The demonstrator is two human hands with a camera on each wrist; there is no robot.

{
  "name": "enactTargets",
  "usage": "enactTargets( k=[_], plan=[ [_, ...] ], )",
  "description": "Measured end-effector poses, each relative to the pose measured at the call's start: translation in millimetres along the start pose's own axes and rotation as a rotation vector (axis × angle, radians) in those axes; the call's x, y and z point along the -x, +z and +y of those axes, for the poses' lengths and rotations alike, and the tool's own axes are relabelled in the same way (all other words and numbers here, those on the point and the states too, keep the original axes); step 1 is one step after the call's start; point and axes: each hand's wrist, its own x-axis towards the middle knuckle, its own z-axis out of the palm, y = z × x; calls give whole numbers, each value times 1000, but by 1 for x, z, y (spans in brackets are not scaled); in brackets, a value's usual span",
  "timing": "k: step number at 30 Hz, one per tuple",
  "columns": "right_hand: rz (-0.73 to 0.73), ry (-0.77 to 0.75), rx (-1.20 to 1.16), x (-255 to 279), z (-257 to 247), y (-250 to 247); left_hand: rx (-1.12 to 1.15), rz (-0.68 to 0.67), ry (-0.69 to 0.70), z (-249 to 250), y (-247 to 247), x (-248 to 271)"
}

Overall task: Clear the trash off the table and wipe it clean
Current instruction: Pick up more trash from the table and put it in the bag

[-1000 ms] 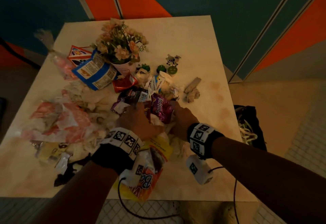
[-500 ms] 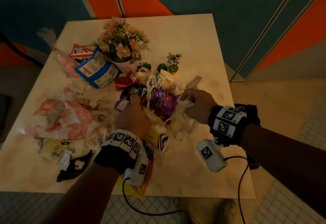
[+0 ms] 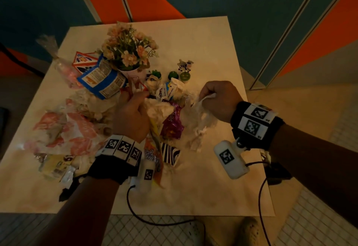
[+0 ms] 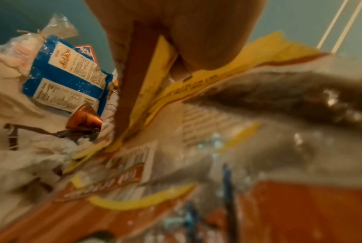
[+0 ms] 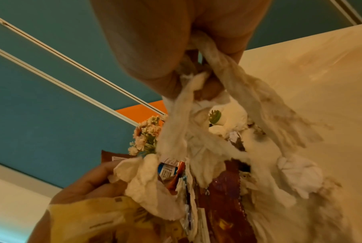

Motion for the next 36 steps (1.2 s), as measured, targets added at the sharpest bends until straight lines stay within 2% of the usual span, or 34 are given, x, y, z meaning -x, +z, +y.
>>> enactTargets(
  k=[3,9,19,28,36],
  plan=[
    [-7,11,-26,0,-1,-4,-95,9,17,2,-1,-5],
    [-6,60,-10,0,-4,-13,-208,-98,-110,8,0,-17],
    [65,60,-18,-6,-5,-27,-173,111,-170,21,-21,-39],
    [123,78,-116,0,-1,-38,-78,236,-35,35,-35,-37],
    [285,122,-296,26,32,-99,8,309,58,118,-32,-40]
  ],
)
